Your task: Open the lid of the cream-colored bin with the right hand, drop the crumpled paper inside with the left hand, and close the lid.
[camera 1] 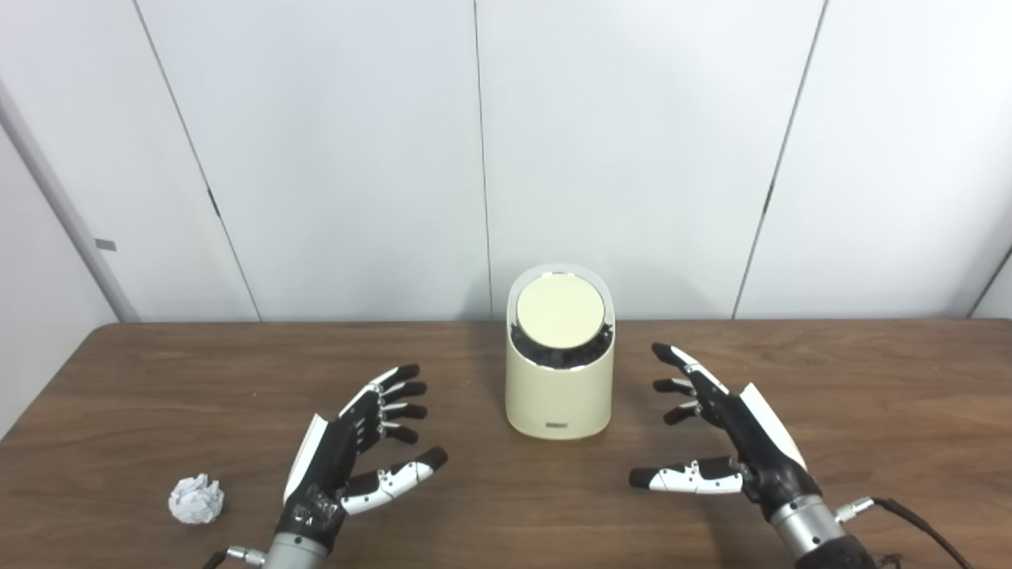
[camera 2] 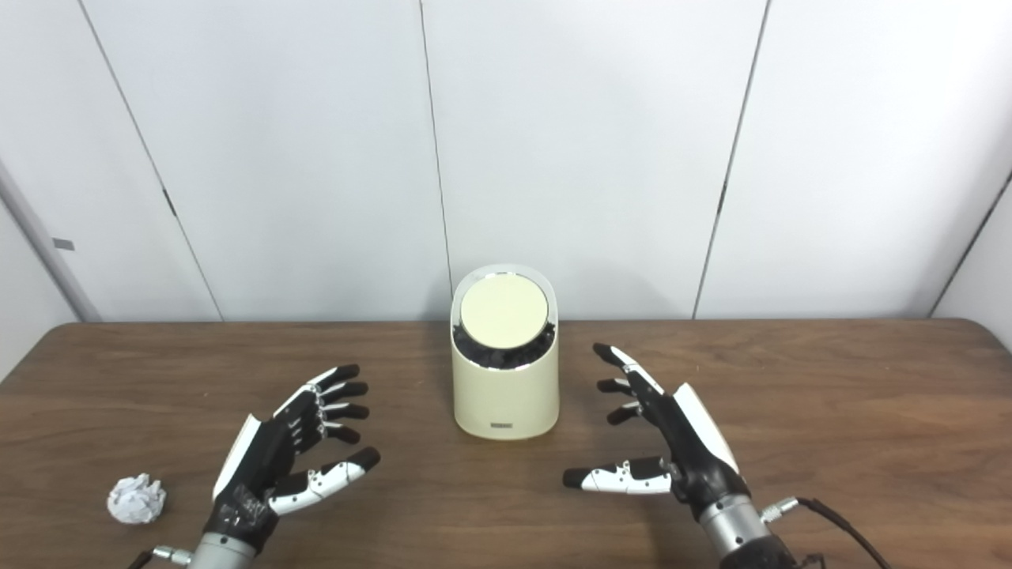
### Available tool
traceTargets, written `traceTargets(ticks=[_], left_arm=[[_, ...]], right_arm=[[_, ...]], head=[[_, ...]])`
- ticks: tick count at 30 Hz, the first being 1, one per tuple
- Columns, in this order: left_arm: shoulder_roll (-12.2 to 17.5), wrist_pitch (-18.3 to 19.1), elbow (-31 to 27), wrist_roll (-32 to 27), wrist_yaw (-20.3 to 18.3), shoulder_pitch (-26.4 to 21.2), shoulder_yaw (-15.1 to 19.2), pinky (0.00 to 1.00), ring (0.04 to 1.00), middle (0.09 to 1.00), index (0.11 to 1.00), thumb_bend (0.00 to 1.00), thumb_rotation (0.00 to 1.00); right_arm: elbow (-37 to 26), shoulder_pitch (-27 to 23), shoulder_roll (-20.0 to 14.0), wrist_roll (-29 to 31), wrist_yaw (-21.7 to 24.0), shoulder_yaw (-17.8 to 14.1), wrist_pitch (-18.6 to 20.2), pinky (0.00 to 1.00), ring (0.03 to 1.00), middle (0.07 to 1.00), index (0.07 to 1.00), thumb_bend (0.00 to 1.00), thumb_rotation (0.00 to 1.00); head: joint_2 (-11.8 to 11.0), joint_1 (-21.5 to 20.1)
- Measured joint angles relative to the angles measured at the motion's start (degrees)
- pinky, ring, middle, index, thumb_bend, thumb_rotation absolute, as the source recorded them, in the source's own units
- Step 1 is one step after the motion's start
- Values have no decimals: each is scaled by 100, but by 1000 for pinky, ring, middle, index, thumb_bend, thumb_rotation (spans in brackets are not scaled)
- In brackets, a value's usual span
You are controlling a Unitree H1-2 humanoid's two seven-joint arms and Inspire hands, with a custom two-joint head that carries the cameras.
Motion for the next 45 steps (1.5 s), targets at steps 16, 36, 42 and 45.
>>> traceTargets(ticks=[16, 36, 42, 45], left_arm=[[-4, 0, 0, -10, -34, 0, 5, 597, 705, 791, 853, 683, 173], [-1, -23, 3, -49, -37, 3, 9, 599, 708, 791, 837, 672, 166], [0, -24, 3, -51, -41, 7, 9, 609, 713, 789, 836, 673, 157], [0, -23, 3, -48, -41, 7, 8, 610, 711, 786, 835, 675, 162]], right_arm=[[-10, 4, 1, 17, 0, 8, 1, 666, 821, 930, 915, 772, 251], [278, -1104, 310, -372, -364, -46, 597, 764, 917, 992, 1000, 838, 357], [273, -1567, 257, -662, -310, 67, 1109, 721, 899, 970, 1000, 865, 405], [273, -1773, 256, -743, -259, 143, 1271, 730, 891, 959, 1000, 854, 385]], head=[[0, -9], [-79, -53], [-79, -35], [-79, -35]])
